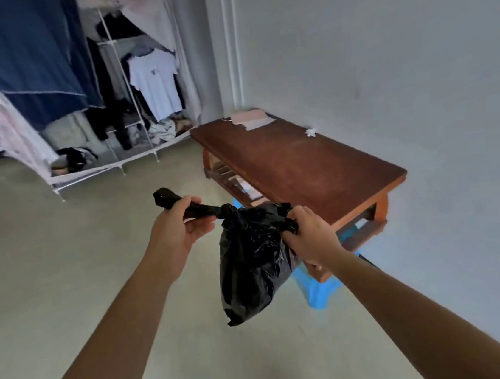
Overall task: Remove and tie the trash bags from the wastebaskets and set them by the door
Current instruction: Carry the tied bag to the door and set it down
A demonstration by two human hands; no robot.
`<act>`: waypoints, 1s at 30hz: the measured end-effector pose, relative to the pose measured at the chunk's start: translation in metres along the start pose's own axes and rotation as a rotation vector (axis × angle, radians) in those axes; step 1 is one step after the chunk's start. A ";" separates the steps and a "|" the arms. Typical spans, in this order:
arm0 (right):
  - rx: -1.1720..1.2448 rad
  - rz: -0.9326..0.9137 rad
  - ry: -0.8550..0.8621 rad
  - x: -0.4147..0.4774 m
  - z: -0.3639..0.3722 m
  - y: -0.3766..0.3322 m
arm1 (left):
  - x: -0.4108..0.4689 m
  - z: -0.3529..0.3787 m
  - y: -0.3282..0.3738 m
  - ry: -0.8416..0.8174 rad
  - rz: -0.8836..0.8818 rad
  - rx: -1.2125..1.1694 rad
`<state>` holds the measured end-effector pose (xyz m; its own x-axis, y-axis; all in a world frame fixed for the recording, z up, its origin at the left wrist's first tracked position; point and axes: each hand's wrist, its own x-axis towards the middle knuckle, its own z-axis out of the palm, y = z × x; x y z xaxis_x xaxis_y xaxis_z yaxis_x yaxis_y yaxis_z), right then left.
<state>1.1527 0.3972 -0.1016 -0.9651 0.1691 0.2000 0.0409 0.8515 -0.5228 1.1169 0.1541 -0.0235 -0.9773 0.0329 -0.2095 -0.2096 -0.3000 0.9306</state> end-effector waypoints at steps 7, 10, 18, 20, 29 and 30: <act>0.056 -0.187 -0.082 0.123 0.119 -0.160 | 0.095 -0.161 0.072 0.248 0.160 -0.127; 0.046 -0.251 -0.125 0.178 0.177 -0.209 | 0.143 -0.223 0.088 0.327 0.230 -0.117; 0.097 -0.456 -0.276 0.373 0.344 -0.364 | 0.324 -0.374 0.168 0.512 0.317 -0.183; 0.122 -0.509 -0.324 0.423 0.375 -0.409 | 0.365 -0.409 0.200 0.541 0.324 -0.166; 0.201 -0.657 -0.372 0.584 0.512 -0.631 | 0.493 -0.586 0.317 0.786 0.455 -0.056; 0.197 -0.682 -0.367 0.600 0.534 -0.657 | 0.508 -0.610 0.325 0.809 0.471 -0.060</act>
<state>0.4088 -0.3262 -0.0809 -0.7856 -0.5611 0.2607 -0.6027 0.5987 -0.5275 0.5716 -0.5087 -0.0103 -0.6370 -0.7706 0.0192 0.2265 -0.1634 0.9602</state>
